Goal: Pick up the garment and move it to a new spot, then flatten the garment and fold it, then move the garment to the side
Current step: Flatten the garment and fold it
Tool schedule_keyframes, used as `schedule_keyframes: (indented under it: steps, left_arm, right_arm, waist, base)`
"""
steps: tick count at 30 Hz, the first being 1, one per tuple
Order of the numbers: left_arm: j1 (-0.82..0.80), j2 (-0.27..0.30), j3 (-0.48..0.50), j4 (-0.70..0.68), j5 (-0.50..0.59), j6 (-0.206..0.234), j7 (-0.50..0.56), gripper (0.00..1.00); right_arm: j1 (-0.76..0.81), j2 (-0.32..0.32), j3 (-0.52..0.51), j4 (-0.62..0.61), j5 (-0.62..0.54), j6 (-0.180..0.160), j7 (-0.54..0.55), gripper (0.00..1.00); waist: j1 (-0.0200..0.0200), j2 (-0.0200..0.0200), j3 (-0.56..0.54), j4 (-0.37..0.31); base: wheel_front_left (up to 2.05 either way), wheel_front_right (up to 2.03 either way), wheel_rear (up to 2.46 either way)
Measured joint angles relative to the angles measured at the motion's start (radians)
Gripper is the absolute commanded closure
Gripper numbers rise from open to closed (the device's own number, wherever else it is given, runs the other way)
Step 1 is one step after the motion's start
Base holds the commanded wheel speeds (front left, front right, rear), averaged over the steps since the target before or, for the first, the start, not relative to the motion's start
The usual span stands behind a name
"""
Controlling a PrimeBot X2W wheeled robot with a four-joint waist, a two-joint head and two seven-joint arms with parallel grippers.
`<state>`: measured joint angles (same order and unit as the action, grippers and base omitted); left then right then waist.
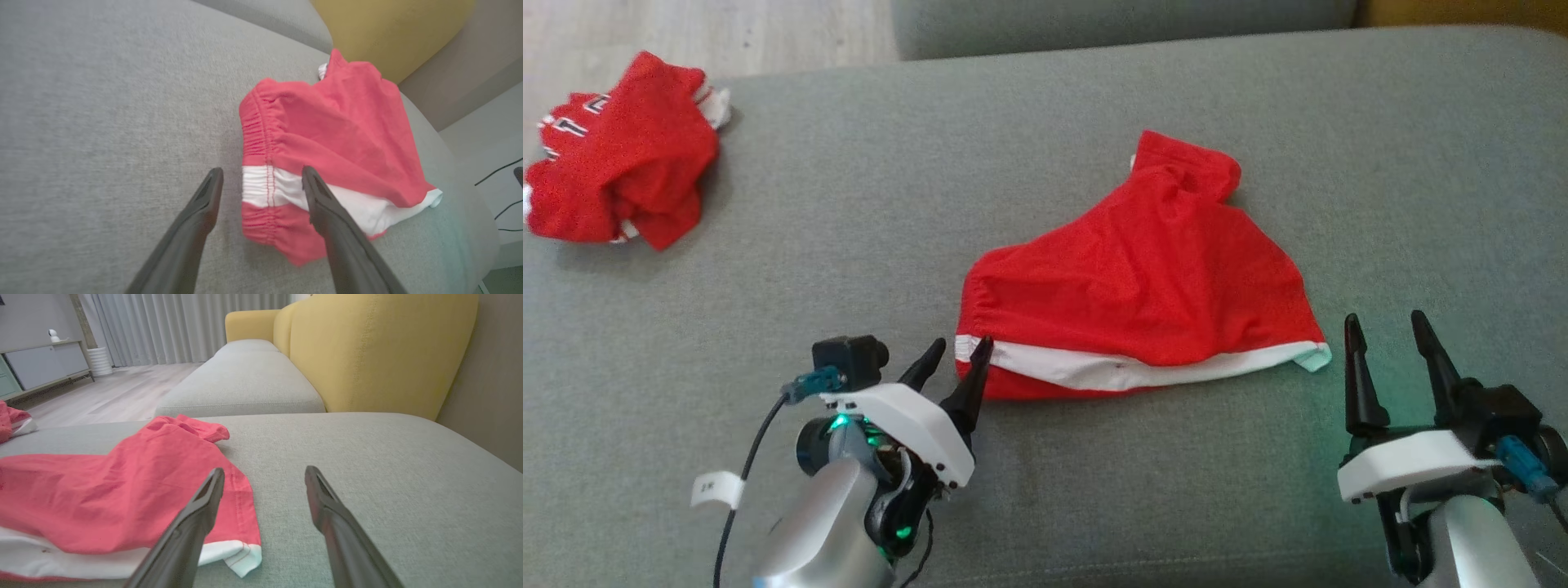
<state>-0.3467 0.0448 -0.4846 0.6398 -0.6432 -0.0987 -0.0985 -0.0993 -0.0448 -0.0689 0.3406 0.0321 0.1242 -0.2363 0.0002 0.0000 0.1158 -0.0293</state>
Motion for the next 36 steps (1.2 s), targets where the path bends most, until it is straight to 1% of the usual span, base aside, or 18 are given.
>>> schedule_keyframes:
  steps: [7,10,15,22,25,27,28,29,32,33,36]
  left_arm:
    - [-0.029,-0.002,-0.019,0.044,-0.034,-0.012,0.009,0.0]
    - [-0.029,-0.001,-0.034,0.03,-0.042,-0.017,0.01,0.0]
    - [-0.024,0.004,-0.077,-0.017,-0.075,-0.025,0.059,0.0]
    - [-0.024,0.016,-0.08,-0.053,-0.082,-0.025,0.05,0.0]
    - [-0.023,0.021,-0.079,-0.059,-0.087,-0.025,0.044,0.06]
    - [-0.022,0.023,-0.076,-0.066,-0.09,-0.024,0.042,0.07]
    - [-0.021,0.024,-0.074,-0.068,-0.091,-0.024,0.042,0.1]
    - [-0.02,0.024,-0.072,-0.07,-0.092,-0.024,0.035,0.15]
    - [-0.012,0.025,-0.065,-0.072,-0.094,-0.022,0.03,0.35]
    - [-0.009,0.025,-0.064,-0.072,-0.099,-0.019,0.025,0.48]
    - [-0.005,0.025,-0.062,-0.072,-0.107,-0.014,0.016,0.62]
  right_arm:
    - [0.0,0.0,-0.017,-0.001,-0.007,0.0,0.0,0.0]
    - [-0.001,0.0,-0.027,-0.001,-0.007,0.0,-0.001,0.0]
    - [-0.002,0.0,-0.031,0.0,-0.007,0.0,-0.001,0.0]
    - [-0.018,0.0,-0.035,0.002,-0.007,0.0,-0.002,0.0]
    - [-0.018,0.0,-0.041,0.01,-0.012,0.0,-0.002,0.0]
    - [-0.018,0.0,-0.044,0.015,-0.016,0.0,-0.002,0.0]
    - [-0.018,0.0,-0.046,0.018,-0.018,0.0,-0.002,0.0]
    - [-0.018,0.0,-0.049,0.022,-0.021,0.0,-0.002,0.0]
    - [-0.018,0.0,-0.059,0.038,-0.025,0.0,-0.002,0.0]
    - [-0.018,0.0,-0.061,0.044,-0.027,0.0,-0.002,0.0]
    - [-0.018,0.0,-0.067,0.061,-0.042,0.0,-0.002,0.0]
  waist:
    - [0.0,0.0,0.028,-0.016]
    - [-0.0001,0.0,0.027,-0.01]
    - [-0.0002,0.0,0.026,-0.001]
    - [-0.0003,0.0,0.028,-0.004]
    - [-0.0002,0.0,0.03,-0.006]
    - [-0.0003,0.0,0.03,-0.007]
    - [-0.0003,0.0,0.031,-0.007]
    - [-0.0003,0.0,0.032,-0.007]
    - [-0.0002,0.0,0.034,-0.007]
    - [-0.0002,0.0,0.035,-0.008]
    - [-0.0003,0.0,0.035,-0.01]
  base:
    - [0.0,0.0,0.0]
    - [0.0,0.0,0.0]
    - [0.0,0.0,0.0]
    - [0.0,0.0,0.0]
    - [0.0,0.0,0.0]
    - [0.0,0.0,0.0]
    - [0.0,0.0,0.0]
    - [0.0,0.0,0.0]
    - [0.0,0.0,0.0]
    - [0.0,0.0,0.0]
    - [0.0,0.0,0.0]
